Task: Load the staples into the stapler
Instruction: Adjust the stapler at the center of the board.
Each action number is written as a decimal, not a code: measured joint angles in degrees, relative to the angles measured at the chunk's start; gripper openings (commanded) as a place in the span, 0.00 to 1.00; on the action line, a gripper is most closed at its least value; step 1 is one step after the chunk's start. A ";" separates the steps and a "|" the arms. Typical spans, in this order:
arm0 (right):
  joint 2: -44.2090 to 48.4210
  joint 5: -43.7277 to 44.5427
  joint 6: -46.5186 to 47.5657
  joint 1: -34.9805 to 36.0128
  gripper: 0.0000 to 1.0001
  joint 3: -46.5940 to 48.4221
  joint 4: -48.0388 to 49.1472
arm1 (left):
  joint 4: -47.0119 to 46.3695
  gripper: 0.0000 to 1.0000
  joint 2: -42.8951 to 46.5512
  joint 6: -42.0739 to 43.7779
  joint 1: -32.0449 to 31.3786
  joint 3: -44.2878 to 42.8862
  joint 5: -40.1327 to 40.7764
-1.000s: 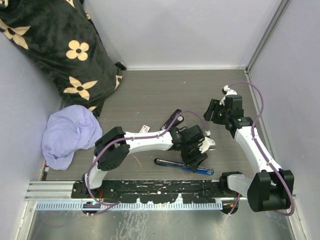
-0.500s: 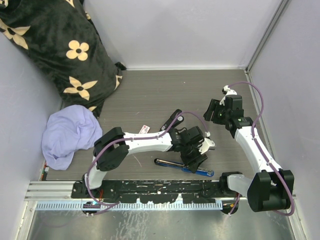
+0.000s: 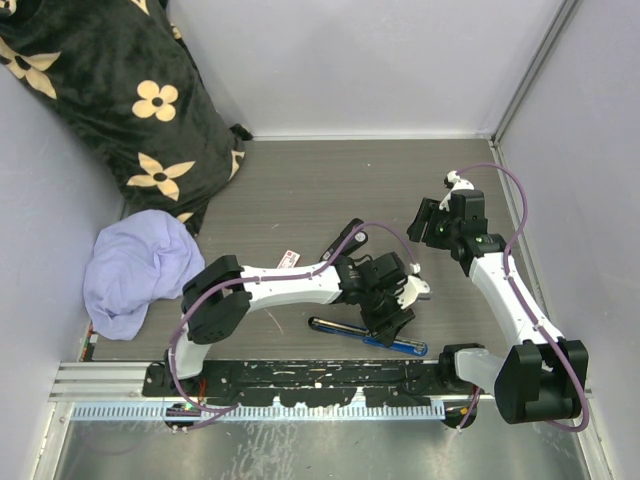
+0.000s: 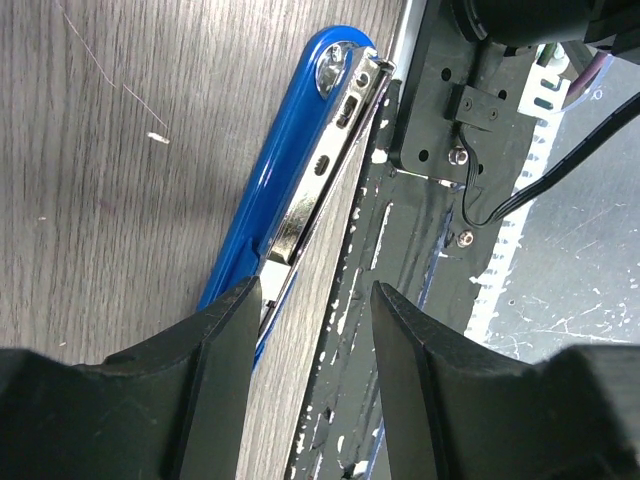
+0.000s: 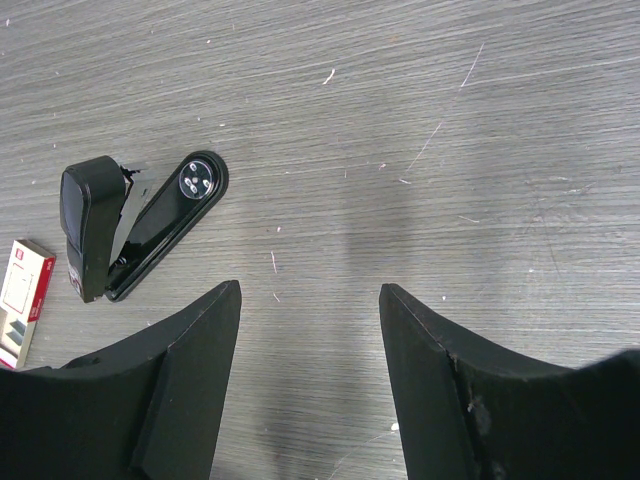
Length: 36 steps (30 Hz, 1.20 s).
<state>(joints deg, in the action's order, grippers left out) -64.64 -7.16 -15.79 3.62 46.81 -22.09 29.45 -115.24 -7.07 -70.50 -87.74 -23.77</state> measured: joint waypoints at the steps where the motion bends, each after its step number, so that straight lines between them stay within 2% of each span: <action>1: 0.00 0.00 0.00 0.00 0.64 0.00 0.02 | 0.00 0.50 0.09 -0.02 0.00 0.00 0.00; 7: 0.00 -0.02 0.00 0.00 0.64 0.00 0.02 | -0.11 0.52 0.44 -0.02 0.00 0.46 0.57; 14: 0.00 -0.37 0.22 0.00 0.64 0.00 0.02 | -2.67 0.70 5.92 -1.49 0.94 5.11 3.78; 17: 0.00 -0.92 0.39 0.00 0.64 0.00 0.00 | -4.76 0.74 10.51 -2.97 2.67 8.17 5.42; 22: 0.00 -3.30 0.37 0.00 0.62 0.00 -0.20 | -7.85 0.76 19.87 -6.86 9.29 14.93 10.05; 29: -0.92 -14.84 -0.96 1.09 0.55 -3.76 1.75 | -7.76 0.78 30.69 -13.07 20.35 24.22 14.99; 32: -1.51 -17.44 -1.25 4.94 0.55 -5.90 1.90 | -6.54 0.79 33.68 -14.60 25.86 26.86 15.02; 36: -1.11 -17.86 -1.60 14.01 0.56 -6.25 1.73 | -4.72 0.80 36.20 -14.25 33.05 28.46 15.04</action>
<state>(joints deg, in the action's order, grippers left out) -65.76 -25.02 -17.39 17.63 40.56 -20.36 24.73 -79.05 -21.32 -37.45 -59.29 -8.73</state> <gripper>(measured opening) 0.555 0.793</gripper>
